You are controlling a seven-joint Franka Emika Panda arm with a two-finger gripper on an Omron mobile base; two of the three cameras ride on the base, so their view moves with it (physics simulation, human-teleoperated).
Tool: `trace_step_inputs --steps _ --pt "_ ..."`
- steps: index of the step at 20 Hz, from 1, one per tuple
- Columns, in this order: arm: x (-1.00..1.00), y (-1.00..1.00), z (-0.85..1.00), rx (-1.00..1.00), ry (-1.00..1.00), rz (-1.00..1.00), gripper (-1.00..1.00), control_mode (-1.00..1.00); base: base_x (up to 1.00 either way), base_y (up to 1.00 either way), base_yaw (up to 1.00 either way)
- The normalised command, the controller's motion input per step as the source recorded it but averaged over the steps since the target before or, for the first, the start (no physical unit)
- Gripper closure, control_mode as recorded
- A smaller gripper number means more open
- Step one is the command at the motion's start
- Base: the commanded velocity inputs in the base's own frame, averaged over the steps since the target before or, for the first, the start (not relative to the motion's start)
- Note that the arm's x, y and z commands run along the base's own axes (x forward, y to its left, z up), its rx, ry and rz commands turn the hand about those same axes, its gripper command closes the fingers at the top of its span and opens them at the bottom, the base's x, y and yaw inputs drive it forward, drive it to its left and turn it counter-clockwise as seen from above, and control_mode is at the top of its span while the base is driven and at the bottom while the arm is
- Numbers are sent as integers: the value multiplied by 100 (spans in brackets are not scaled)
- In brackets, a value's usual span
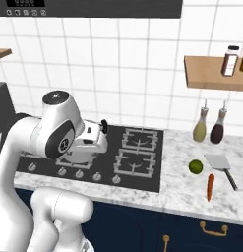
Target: Put the lime and carrot in the pot. Retrieve the spatula and lightly stir the vegetables in the pot.
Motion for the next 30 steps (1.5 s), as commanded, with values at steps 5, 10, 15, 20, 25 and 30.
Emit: trace_step_inputs --steps 5,10,15,20,25,30 --pt "0 0 0 0 0 0 -100 100 -3 -57 -2" --pt "0 0 0 0 0 0 -100 100 -3 -69 -2" --pt "0 0 0 0 0 0 -100 100 2 -34 0" --pt "0 0 0 0 0 0 -100 100 61 -6 0" --pt "4 -28 -6 1 0 0 -100 -100 37 -19 0" --pt "0 -83 -38 0 5 -2 -100 -100 0 0 0"
